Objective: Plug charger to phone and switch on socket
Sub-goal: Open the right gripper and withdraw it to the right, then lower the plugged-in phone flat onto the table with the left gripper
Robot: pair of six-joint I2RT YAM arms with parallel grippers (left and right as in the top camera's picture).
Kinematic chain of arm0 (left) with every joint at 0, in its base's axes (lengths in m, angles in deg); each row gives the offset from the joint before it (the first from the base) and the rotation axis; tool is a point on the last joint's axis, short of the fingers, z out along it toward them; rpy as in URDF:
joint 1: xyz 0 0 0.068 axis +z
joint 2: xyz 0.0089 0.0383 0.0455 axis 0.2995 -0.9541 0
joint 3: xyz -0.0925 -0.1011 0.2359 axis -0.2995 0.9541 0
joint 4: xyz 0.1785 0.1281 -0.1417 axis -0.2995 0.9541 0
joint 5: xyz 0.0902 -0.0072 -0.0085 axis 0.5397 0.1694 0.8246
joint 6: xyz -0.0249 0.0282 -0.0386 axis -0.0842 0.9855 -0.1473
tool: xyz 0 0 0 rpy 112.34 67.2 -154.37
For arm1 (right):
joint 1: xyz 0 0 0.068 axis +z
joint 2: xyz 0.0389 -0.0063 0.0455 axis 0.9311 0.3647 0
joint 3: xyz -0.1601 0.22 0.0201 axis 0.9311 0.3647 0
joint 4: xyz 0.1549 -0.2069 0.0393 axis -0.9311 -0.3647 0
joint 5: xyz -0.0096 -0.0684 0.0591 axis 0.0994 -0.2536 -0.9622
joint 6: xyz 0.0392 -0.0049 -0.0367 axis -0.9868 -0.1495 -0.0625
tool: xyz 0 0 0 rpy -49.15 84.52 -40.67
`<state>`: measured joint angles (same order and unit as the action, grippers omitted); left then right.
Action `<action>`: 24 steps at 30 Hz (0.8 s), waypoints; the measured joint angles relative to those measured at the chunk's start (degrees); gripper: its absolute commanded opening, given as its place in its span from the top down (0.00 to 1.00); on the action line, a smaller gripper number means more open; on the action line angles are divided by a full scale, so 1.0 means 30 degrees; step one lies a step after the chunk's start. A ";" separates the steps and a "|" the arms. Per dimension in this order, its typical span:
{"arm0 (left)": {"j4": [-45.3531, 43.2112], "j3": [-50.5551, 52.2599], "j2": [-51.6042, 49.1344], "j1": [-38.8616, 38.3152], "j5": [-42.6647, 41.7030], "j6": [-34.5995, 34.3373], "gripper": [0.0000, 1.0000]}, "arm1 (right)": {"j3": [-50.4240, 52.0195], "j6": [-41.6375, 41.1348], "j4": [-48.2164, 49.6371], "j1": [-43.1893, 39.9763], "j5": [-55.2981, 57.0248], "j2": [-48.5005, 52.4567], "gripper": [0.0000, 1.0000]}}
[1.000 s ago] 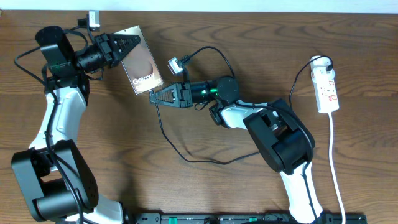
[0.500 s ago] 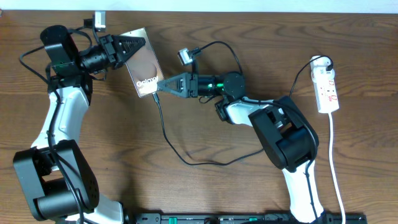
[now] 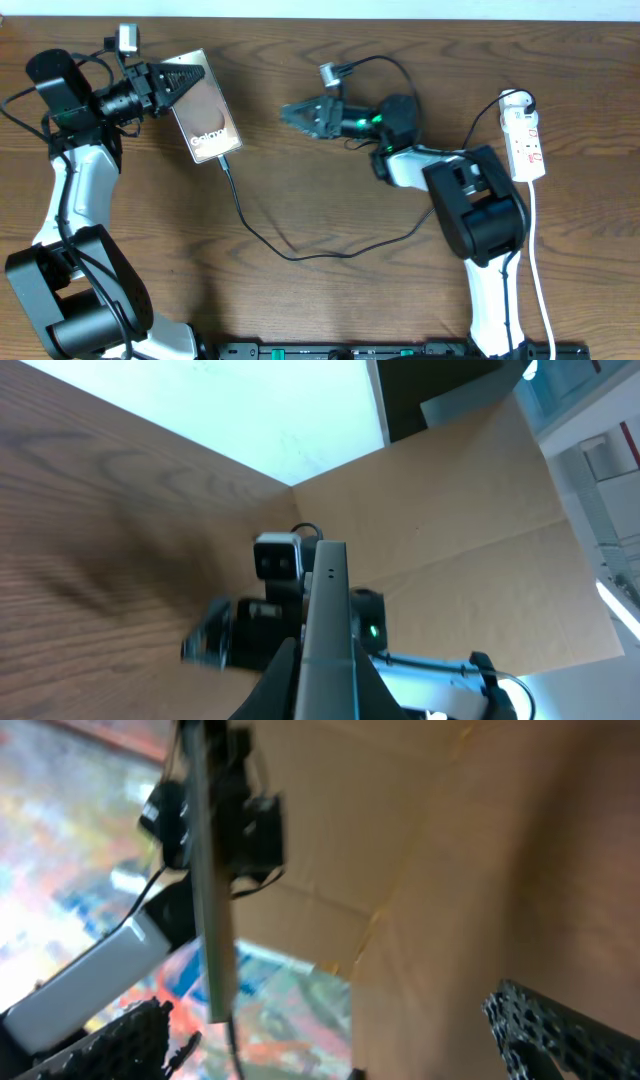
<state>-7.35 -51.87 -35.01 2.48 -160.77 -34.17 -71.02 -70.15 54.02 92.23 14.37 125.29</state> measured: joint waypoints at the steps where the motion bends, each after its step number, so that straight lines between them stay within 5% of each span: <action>1: 0.0000 0.0000 0.0000 0.0073 -0.0117 0.0000 0.93 | 0.0000 0.0379 -0.0189 -0.0219 -0.0146 0.0000 0.01; 6: 0.0000 0.0000 0.0000 0.0102 -0.0423 0.0000 0.93 | -0.0044 0.3490 -0.4189 -0.1632 -0.0699 -0.0226 0.01; 12: -0.0015 0.0000 0.0000 0.0102 -0.0401 0.0000 0.92 | 0.0029 1.0214 -1.7143 -0.2419 0.1508 -0.2987 0.01; 17: 0.0007 0.0000 0.0000 0.0102 -0.0277 0.0051 0.92 | -0.0124 1.5344 -2.6738 -0.2397 0.6805 -0.7781 0.01; 24: 0.2266 -0.0022 -0.0007 0.0044 0.0197 0.1333 0.93 | -0.0160 1.6575 -3.3769 -0.2361 1.6109 -1.3260 0.01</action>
<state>-0.55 -51.94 -35.04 2.61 -160.18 -30.17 -71.50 -20.43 -47.29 85.14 62.70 85.51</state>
